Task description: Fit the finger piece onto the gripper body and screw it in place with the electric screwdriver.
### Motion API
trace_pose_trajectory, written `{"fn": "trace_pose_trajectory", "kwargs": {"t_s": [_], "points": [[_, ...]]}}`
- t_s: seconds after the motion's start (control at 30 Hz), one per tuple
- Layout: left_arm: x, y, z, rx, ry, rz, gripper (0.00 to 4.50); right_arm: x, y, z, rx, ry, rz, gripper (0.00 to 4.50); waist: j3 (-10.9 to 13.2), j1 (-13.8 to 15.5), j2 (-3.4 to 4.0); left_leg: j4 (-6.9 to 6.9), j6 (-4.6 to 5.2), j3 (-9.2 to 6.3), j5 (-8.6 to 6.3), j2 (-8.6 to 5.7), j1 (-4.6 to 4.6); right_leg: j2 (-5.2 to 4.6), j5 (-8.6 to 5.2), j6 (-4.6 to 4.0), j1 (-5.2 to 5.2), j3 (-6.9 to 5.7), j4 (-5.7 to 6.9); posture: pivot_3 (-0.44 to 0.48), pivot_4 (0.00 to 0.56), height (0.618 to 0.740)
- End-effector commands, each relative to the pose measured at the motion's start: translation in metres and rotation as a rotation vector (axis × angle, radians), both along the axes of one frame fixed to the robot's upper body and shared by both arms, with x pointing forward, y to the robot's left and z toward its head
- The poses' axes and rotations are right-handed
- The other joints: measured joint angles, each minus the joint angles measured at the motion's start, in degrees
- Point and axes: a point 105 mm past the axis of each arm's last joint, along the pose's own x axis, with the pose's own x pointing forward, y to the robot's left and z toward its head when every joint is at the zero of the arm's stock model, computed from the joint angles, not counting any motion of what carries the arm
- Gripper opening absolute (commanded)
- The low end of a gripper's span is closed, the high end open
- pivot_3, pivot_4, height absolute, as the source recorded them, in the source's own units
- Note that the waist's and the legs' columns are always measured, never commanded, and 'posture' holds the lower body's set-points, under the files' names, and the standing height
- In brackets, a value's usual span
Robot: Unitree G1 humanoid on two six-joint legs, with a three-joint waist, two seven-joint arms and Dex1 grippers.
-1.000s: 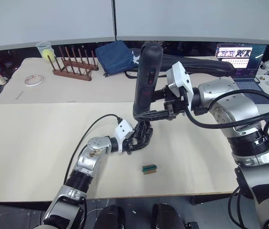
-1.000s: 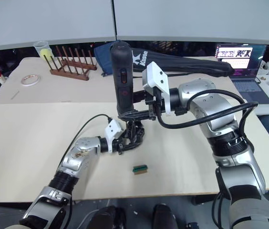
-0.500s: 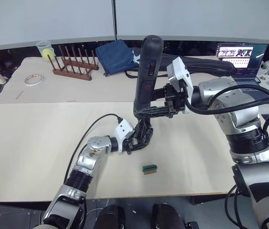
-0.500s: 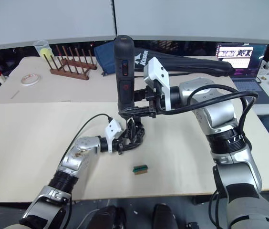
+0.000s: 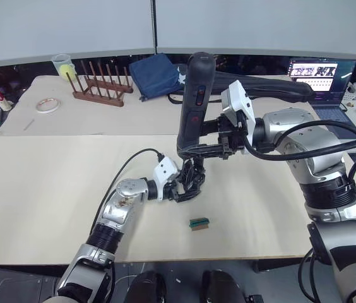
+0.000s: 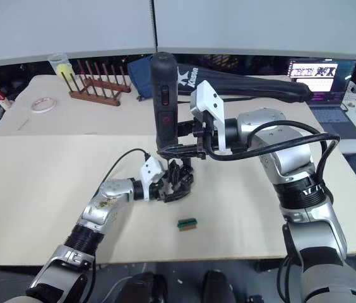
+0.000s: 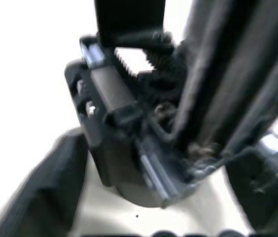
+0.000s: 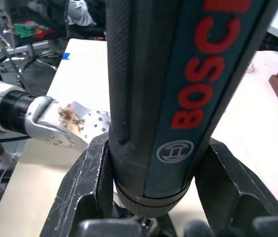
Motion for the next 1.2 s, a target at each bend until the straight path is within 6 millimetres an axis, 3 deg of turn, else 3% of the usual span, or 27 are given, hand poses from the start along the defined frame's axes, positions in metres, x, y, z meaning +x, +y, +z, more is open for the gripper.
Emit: {"fn": "trace_pose_trajectory", "kwargs": {"t_s": [0.03,0.07,0.53,0.8,0.87,0.93,1.0,1.2], "points": [[0.000,-0.007,0.025,-0.050,-0.086,-0.029,3.91,0.015,-0.014,-0.044,-0.134,0.122,-0.125,1.96,-0.01,0.17,0.02,0.00,0.03,-0.02,-0.03,0.00,0.10,-0.03,0.00,0.00,0.00,-0.05,-0.08,0.000,0.150,0.740],[0.000,-0.008,0.025,-0.051,-0.086,-0.031,3.59,0.015,-0.014,-0.044,-0.134,0.122,-0.125,1.96,-0.01,0.17,0.02,0.00,0.07,-0.01,-0.05,-0.01,0.12,-0.06,0.00,0.00,0.00,-0.04,-0.09,0.000,0.150,0.740],[-0.001,-0.001,0.012,-0.003,-0.050,-0.024,3.60,0.015,-0.011,-0.038,-0.110,0.104,-0.126,1.96,-0.04,0.15,0.01,-0.01,0.09,0.00,-0.06,-0.01,0.11,-0.08,0.00,0.01,0.05,-0.05,-0.08,0.000,0.150,0.740],[-0.001,0.000,0.012,-0.003,-0.054,-0.022,3.60,0.002,-0.001,-0.037,-0.101,0.078,-0.078,1.96,-0.04,0.14,0.01,-0.02,0.09,0.00,-0.06,-0.01,0.09,-0.08,0.00,0.01,0.04,-0.05,-0.08,0.000,0.150,0.740],[-0.001,0.000,0.012,-0.001,-0.054,-0.022,3.60,-0.002,-0.001,-0.018,-0.015,0.015,-0.035,1.96,-0.04,0.14,0.00,-0.02,0.09,0.00,-0.06,-0.01,0.08,-0.08,0.00,0.01,0.05,-0.05,-0.08,0.000,0.150,0.740],[-0.001,0.001,0.008,0.017,-0.047,-0.020,3.60,-0.016,-0.002,0.024,0.147,-0.042,0.065,1.96,-0.03,0.11,0.00,-0.02,0.09,0.00,-0.06,-0.01,-0.04,-0.08,0.01,0.01,0.04,-0.04,-0.06,0.000,0.150,0.740],[-0.001,0.003,0.003,0.044,-0.043,-0.017,3.60,-0.025,-0.005,0.051,0.232,-0.112,0.114,1.95,0.05,0.11,-0.03,-0.01,0.06,0.00,-0.02,-0.02,-0.26,-0.07,0.03,0.02,-0.16,-0.04,-0.04,0.000,0.150,0.740],[-0.001,0.004,-0.004,0.067,-0.030,-0.020,3.60,-0.032,-0.008,0.063,0.303,-0.128,0.154,1.95,0.08,-0.03,-0.02,-0.01,-0.30,0.08,0.20,-0.04,-0.51,0.00,0.03,0.02,-0.39,-0.05,-0.05,0.000,0.150,0.740]]}}
